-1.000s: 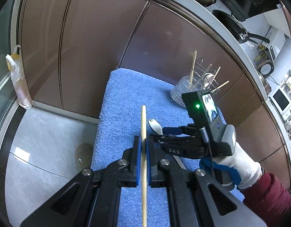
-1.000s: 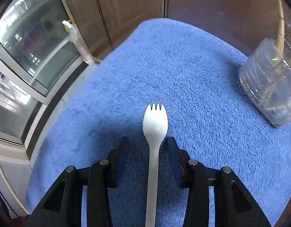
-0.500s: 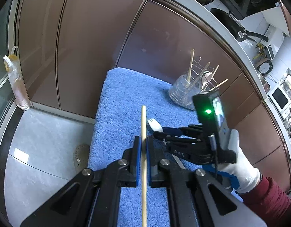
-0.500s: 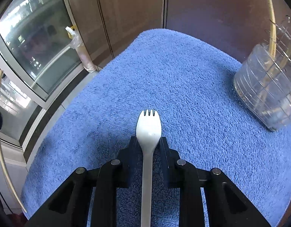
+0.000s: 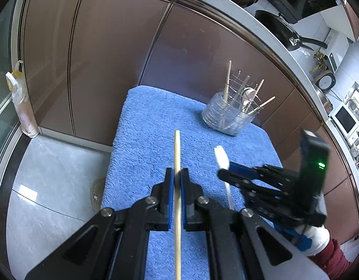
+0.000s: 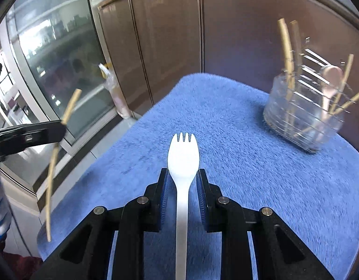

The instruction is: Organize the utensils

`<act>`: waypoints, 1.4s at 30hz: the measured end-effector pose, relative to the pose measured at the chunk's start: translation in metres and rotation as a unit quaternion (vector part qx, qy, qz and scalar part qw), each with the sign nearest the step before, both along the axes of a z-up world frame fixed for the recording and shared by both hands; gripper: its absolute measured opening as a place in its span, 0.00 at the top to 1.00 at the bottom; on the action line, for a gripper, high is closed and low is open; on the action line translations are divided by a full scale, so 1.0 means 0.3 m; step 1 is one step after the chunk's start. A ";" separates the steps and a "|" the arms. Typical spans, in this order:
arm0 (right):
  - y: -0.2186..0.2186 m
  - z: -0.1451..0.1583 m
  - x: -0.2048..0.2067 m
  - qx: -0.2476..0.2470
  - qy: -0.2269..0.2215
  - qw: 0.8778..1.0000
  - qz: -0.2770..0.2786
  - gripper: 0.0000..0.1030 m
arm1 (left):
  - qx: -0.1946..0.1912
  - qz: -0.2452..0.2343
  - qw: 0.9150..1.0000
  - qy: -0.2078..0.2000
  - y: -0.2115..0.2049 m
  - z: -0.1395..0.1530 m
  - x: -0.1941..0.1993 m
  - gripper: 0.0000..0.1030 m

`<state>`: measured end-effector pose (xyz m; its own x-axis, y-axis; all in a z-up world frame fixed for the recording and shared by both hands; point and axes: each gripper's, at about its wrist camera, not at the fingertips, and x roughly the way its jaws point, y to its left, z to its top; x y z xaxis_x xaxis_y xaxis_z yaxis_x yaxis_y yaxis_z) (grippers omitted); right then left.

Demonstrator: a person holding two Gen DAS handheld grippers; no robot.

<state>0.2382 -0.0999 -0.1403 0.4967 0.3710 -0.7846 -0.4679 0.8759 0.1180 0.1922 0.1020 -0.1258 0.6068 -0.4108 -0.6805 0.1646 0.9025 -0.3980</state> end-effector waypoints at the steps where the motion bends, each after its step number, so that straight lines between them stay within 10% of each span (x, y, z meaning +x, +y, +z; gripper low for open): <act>1: -0.019 0.019 -0.025 0.008 -0.007 1.000 -0.002 0.78 | 0.001 -0.001 1.000 -0.001 -0.006 0.006 -0.005 0.95; 14: -0.152 0.300 -0.240 0.069 -0.124 0.989 -0.032 0.78 | 0.012 -0.013 0.999 -0.040 -0.105 0.141 -0.059 0.95; 15: -0.158 0.327 -0.249 0.070 -0.137 0.988 -0.033 1.00 | 0.014 -0.014 0.999 -0.044 -0.112 0.152 -0.061 0.95; 21: -0.192 0.425 -0.265 0.079 -0.174 0.981 -0.040 0.99 | 0.015 -0.014 0.998 -0.061 -0.137 0.198 -0.071 0.95; 42: 0.241 0.005 0.291 -0.022 0.065 0.993 0.101 0.69 | -0.025 0.048 0.998 -0.030 0.081 0.060 -0.009 0.95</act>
